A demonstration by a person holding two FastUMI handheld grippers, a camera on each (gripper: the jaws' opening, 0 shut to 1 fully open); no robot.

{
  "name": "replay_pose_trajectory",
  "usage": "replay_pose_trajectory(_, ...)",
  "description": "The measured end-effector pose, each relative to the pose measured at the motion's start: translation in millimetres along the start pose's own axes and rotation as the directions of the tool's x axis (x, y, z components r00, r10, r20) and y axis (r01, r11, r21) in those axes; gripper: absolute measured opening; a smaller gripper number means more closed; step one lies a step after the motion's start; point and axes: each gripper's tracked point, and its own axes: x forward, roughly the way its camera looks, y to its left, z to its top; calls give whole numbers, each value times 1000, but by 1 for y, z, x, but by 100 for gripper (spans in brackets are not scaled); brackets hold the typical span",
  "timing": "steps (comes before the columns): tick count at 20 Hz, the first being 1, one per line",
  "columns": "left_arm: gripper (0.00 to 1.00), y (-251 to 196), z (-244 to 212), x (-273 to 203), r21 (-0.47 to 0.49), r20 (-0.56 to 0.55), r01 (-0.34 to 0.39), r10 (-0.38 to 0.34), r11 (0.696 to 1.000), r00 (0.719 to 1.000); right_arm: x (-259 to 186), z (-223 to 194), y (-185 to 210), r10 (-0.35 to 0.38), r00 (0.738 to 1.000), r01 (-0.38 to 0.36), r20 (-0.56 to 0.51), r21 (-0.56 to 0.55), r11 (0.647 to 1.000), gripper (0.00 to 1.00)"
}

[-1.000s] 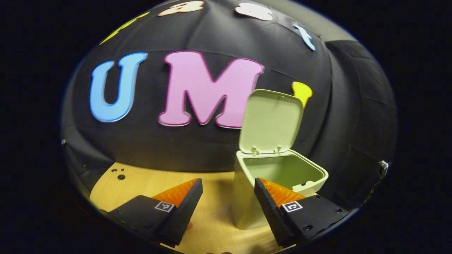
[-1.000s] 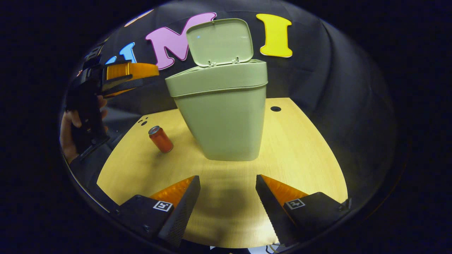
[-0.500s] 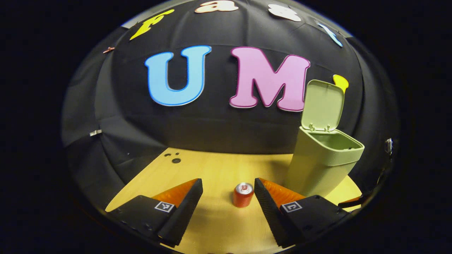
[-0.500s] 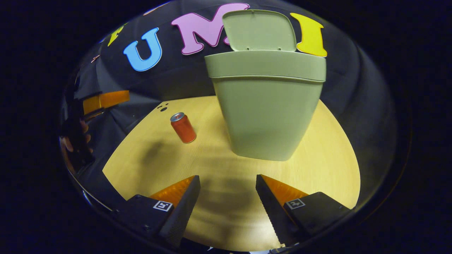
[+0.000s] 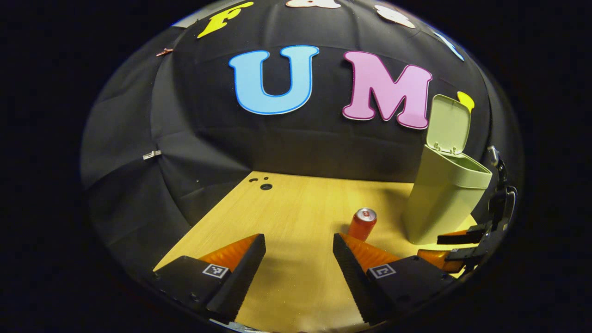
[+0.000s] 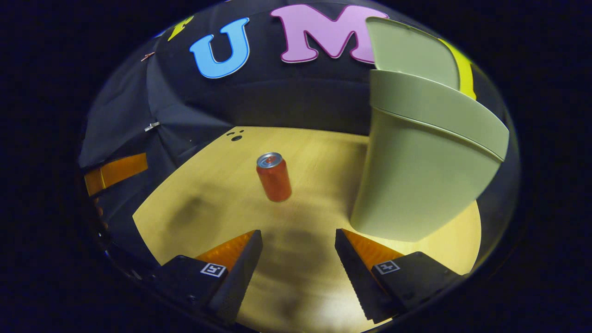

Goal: Press the lid of the desktop garbage bin to open it, pick up the crumpled paper on the desktop and throw it into the bin, then pick up the pop can on the desktop and drop it into the bin, and finally close the garbage bin lid.

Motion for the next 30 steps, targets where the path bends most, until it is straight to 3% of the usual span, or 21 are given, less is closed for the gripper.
replay_pose_trajectory(11,94,68,-39,-3,-56,-86,-102,97,993,992,97,35,45,18,1000,-19,-20,-61,998,99)
replay_pose_trajectory(19,95,103,-40,2,-50,-104,-165,159,985,982,156,39,45,-39,997,37,-65,-19,999,99)
replay_pose_trajectory(30,95,100,-59,-9,-57,-143,-158,148,986,979,188,42,39,-108,992,102,-70,-83,991,97)
